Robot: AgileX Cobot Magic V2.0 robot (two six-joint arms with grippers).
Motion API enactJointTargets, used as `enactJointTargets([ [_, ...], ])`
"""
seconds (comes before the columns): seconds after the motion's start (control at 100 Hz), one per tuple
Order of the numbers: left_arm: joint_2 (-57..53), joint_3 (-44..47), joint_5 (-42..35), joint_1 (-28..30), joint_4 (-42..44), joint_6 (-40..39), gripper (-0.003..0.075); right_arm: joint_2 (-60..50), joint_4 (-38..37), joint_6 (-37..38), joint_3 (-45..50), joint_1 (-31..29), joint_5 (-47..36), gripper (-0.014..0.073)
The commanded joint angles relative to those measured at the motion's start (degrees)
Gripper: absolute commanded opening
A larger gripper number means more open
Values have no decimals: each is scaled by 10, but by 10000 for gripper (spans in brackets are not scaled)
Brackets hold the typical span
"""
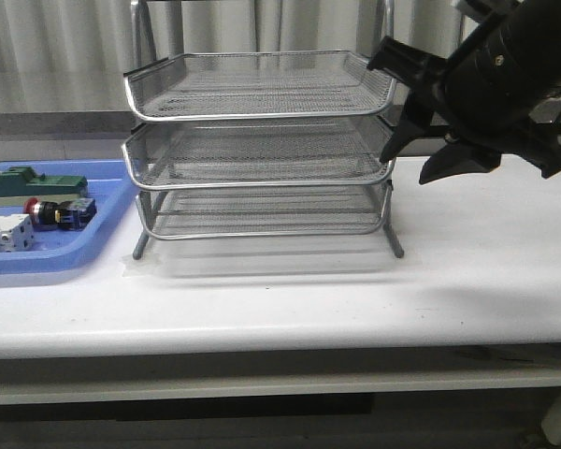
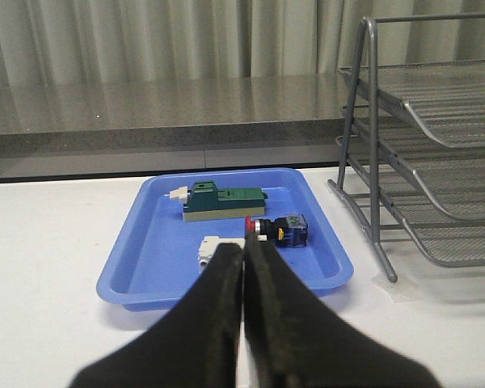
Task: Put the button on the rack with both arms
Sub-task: 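Reach the right gripper to the middle mesh tier's front edge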
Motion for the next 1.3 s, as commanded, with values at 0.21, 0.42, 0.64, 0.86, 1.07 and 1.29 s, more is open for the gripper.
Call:
enactJointTargets([
  [0.21,-19,26,-46,-4,-3,-4,4,20,16,-4,-53,2,-33,342],
  [0.42,-19,26,-46,-4,-3,-4,4,44,29,-4,-74,2,-34,342],
  [0.64,-19,26,-46,-4,-3,-4,4,61,42,-4,-87,2,-33,340],
  [0.86,-19,26,-46,-4,-3,-4,4,65,44,-4,-87,2,-34,337],
  [1.07,-19,26,-46,-4,-3,-4,4,65,45,-4,-87,2,-34,186],
  [1.29,-19,26,-46,-4,-3,-4,4,65,48,-4,-87,2,-24,76],
])
